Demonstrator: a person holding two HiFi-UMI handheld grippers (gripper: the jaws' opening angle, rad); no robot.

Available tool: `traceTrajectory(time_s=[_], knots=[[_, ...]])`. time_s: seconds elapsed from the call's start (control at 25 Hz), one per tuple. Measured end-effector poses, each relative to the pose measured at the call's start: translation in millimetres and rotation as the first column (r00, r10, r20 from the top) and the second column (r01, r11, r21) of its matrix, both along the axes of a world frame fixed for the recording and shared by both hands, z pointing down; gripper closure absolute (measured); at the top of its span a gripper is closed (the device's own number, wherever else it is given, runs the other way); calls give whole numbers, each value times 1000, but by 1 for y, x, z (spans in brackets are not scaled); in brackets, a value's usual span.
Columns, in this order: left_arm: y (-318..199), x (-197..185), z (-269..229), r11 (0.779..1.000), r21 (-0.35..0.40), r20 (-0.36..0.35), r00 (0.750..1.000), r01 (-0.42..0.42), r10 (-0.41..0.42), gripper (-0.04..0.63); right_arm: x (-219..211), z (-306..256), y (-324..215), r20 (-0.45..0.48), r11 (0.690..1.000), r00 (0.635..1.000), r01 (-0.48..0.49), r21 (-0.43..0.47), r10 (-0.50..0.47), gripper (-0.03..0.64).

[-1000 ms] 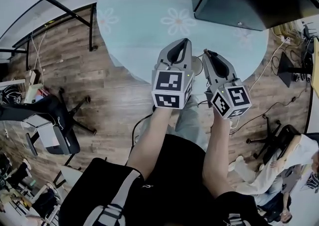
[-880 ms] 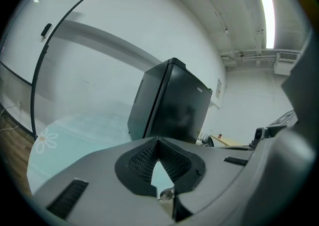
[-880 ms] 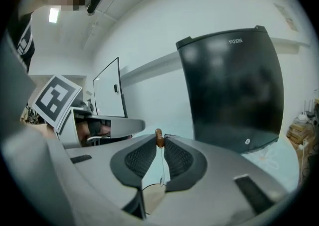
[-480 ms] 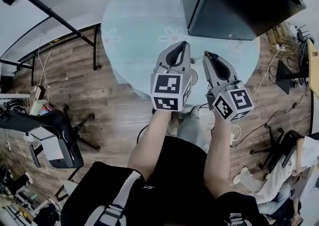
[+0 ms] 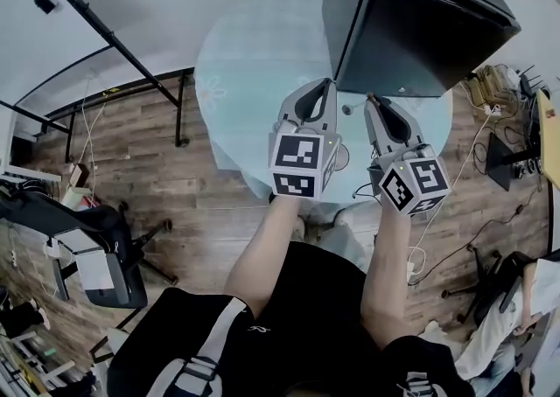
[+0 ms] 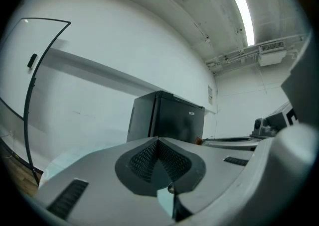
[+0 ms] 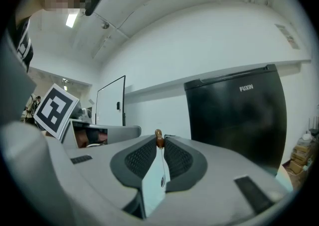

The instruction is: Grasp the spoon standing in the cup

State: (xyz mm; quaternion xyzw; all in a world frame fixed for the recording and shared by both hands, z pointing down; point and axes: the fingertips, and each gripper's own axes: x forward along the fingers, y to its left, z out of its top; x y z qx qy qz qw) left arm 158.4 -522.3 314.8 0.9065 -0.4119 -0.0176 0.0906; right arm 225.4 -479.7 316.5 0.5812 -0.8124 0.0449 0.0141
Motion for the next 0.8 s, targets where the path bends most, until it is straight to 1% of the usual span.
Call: traceTrajectory(time_s=[0.12, 0.24, 0.52, 0.68, 0.8], knots=[[0, -4, -10, 1000, 24, 7, 1000, 2, -2, 591, -2, -11, -3, -8, 1000, 1000, 3, 26, -3, 566], [-1, -5, -20, 999, 47, -12, 1000, 6, -5, 591, -4, -21, -6, -22, 999, 1000, 8, 44, -7, 566], [-7, -12, -38, 997, 73, -53, 998, 27, -23, 591, -3, -29, -9, -52, 999, 999, 15, 48, -13, 566], [-8, -20, -49, 997, 71, -90, 996, 35, -28, 591, -6, -34, -9, -55, 998, 998, 23, 60, -19, 566], [-9, -21, -51, 996, 77, -91, 995, 39, -32, 591, -6, -35, -11, -57, 998, 998, 27, 62, -23, 566]])
